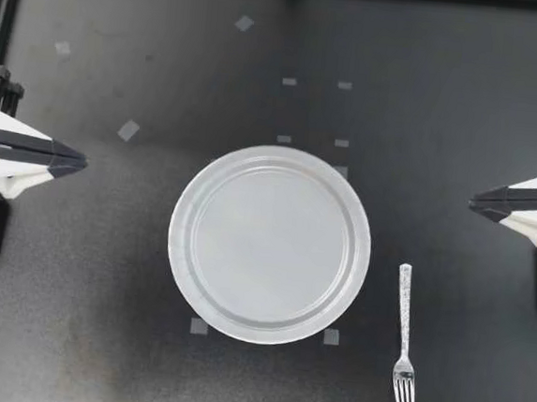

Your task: Pick up the fork and place it on the plate.

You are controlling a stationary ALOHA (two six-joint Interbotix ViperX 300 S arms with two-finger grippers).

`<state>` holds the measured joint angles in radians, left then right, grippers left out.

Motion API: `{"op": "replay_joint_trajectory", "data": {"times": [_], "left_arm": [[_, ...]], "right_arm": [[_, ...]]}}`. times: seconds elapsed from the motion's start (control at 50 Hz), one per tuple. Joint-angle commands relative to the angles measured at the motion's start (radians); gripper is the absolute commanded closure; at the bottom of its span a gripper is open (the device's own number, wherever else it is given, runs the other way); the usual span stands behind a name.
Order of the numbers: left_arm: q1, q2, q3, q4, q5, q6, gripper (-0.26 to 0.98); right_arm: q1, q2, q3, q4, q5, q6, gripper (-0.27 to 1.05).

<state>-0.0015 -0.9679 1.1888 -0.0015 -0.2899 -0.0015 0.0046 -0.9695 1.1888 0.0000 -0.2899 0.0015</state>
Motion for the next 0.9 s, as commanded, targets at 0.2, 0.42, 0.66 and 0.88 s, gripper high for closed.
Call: {"op": "replay_joint_trajectory", "data": {"times": [0.2,0.42,0.66,0.88], "left_arm": [[-0.017,-0.060,0.021,-0.077,0.012,-0.086,0.77],[-0.017,-0.061,-0.018,-0.077,0.086,-0.112,0.76],[-0.015,-0.060,-0.049,-0.077,0.089,-0.121,0.76],[-0.015,-0.064,-0.049,-0.084,0.049,-0.121,0.76]], "right_arm": [[0.002,-0.052,-0.078,-0.005,0.141,-0.020,0.87],[0.003,0.000,-0.304,-0.038,0.618,-0.175,0.85],[0.044,0.156,-0.333,-0.032,0.664,-0.465,0.45],[0.107,0.202,-0.319,-0.035,0.710,-0.517,0.04]]}}
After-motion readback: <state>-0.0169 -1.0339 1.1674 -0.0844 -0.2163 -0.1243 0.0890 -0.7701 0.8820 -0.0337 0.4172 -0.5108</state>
